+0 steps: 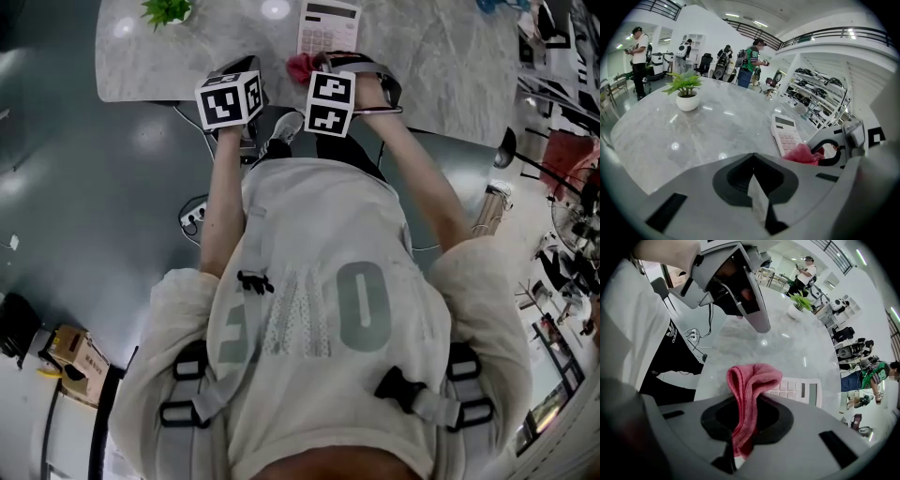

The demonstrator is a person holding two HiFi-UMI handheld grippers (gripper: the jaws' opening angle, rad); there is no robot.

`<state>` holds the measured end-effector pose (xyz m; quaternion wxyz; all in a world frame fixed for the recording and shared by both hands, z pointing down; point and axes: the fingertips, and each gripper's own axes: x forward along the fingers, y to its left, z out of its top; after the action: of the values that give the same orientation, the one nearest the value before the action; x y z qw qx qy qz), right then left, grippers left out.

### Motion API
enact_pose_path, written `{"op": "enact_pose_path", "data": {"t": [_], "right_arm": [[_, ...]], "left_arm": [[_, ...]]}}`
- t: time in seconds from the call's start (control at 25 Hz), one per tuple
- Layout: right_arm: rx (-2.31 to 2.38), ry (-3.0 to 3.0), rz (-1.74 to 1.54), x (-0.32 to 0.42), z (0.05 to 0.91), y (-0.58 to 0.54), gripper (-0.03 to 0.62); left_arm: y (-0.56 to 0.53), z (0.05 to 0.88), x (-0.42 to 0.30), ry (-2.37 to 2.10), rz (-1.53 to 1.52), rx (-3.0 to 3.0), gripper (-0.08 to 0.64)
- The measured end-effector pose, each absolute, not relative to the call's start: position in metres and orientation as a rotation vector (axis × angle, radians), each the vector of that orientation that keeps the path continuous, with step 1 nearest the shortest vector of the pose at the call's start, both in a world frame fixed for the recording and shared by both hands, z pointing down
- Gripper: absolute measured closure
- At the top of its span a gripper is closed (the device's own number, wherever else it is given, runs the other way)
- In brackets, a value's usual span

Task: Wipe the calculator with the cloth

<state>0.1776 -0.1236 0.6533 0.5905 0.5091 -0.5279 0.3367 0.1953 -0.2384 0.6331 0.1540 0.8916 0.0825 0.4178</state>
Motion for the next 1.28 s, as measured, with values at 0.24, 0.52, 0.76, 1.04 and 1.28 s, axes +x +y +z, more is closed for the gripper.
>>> {"op": "enact_pose_path", "data": {"t": [0.24,0.52,0.76,1.04,1.28], "right_arm": [[1.172,-1.240,0.788,0.177,0.653,-0.125,0.537],[1.206,-1.234,0.765,0.193,0.632,-0.130,0.537],[1.313,-1.143,0.680,0.251,0.585,-0.130,0.537],[1.530,-1.019,0.557,0.318,0.498,-0.122,0.537],[1.841,-0.933,0.420,0.346,0.410,-0.102,0.537]], "left_arm": [[-0.241,0.631,0.198,0.233,1.193,2.560,0.540],[-0.244,0.611,0.216,0.245,1.143,2.606,0.540],[-0.247,0.571,0.249,0.220,1.024,2.684,0.540],[-0.238,0.476,0.302,0.256,0.751,2.874,0.540],[-0.216,0.379,0.334,0.336,0.454,3.049,0.540]]}}
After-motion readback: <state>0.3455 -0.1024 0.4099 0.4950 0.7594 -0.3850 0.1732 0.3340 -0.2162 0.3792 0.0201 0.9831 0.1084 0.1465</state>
